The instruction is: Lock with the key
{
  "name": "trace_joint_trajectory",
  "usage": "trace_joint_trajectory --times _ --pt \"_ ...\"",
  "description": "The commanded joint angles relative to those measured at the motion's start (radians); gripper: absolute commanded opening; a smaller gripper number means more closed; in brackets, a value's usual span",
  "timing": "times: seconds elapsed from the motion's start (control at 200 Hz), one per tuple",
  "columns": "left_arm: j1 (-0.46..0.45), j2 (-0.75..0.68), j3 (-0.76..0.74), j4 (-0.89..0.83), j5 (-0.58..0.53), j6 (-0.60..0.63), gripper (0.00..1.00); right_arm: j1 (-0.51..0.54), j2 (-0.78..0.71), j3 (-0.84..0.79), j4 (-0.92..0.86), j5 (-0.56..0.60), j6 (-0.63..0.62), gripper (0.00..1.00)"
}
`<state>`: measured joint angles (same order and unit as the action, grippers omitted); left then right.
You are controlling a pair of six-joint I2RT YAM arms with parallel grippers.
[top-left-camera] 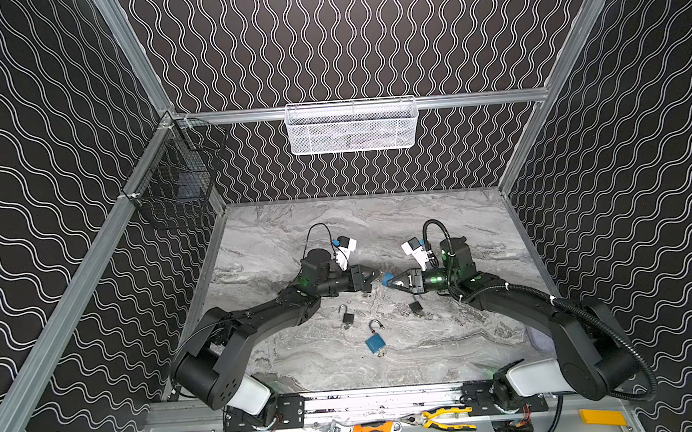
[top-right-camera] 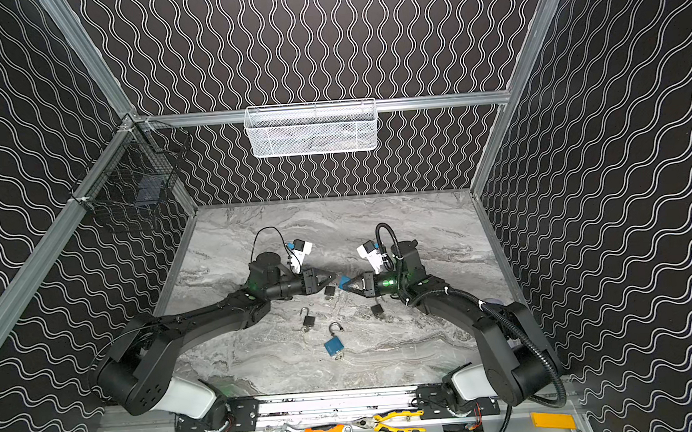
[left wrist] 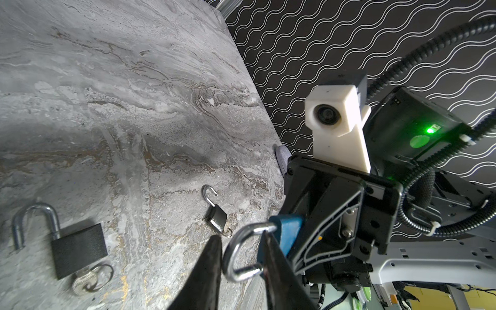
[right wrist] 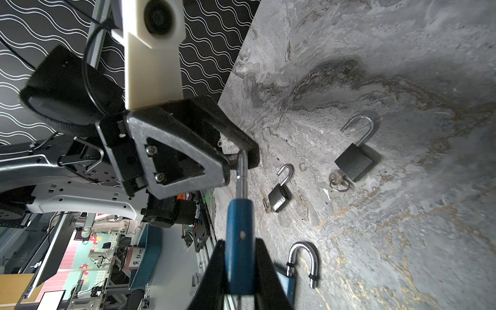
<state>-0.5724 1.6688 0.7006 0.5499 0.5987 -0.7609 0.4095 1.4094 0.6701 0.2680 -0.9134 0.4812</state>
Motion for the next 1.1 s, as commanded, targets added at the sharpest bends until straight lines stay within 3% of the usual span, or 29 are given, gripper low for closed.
trace_joint_trajectory --times 0.0,0.28,1.091 --pt "0.001 -0.004 0.007 0.033 0.016 -0.002 0.27 0.0 0.003 0.014 0.049 -0.023 -0.004 0.0" --pt "0.001 0.003 0.0 0.047 0.02 -0.012 0.18 0.0 0.002 0.016 0.038 -0.023 -0.008 0.0" --pt "-0.001 -0.001 -0.012 0.06 0.019 0.011 0.08 -0.011 -0.02 0.001 0.18 -0.133 0.137 0.0"
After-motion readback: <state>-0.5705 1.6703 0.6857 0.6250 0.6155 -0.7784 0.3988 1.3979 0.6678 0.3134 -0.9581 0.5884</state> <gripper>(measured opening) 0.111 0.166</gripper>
